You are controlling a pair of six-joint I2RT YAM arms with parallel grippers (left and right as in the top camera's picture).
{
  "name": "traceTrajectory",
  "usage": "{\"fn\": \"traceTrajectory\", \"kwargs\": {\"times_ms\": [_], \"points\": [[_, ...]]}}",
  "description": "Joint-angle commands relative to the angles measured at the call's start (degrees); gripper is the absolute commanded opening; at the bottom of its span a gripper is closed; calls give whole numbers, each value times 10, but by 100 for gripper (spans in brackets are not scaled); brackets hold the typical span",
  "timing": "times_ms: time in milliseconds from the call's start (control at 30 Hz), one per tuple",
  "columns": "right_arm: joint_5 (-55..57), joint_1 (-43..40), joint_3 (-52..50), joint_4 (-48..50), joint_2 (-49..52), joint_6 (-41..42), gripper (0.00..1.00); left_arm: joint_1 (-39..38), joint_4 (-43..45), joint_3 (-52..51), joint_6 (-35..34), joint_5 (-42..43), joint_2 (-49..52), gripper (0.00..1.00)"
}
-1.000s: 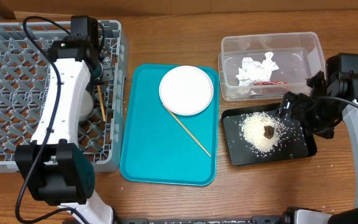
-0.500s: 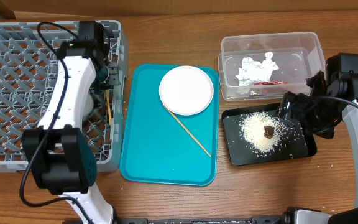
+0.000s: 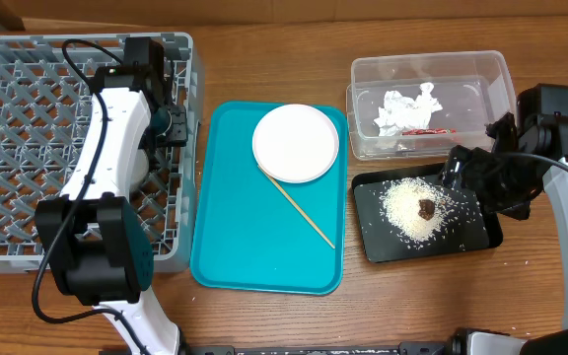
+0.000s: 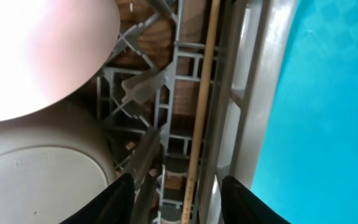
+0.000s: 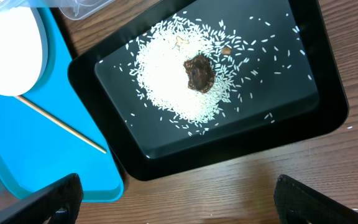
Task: Sort waste into correct bins and load items into the dishwasher
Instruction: 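Grasp the second wooden chopstick on the tray with the left gripper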
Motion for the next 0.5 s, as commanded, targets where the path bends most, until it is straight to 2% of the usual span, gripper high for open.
{"fn": "traceTrajectory", "kwargs": {"times_ms": [0, 133, 267, 300, 367, 467], "points": [[2, 0, 7, 3, -5, -3, 100, -62, -8, 16, -36, 120, -33, 50], [2, 0, 7, 3, -5, -3, 100, -135, -14, 12, -112, 140, -33, 51], [2, 0, 7, 3, -5, -3, 100, -215, -9, -11, -223, 127, -30, 51], [2, 0, 7, 3, -5, -3, 100, -244, -5, -20, -267, 111, -26, 53], [2, 0, 7, 3, -5, -3, 100, -276, 8, -36, -310, 101, -19, 61], [2, 0, 7, 3, -5, -3, 100, -323, 31, -69, -375, 101, -10, 63]]}}
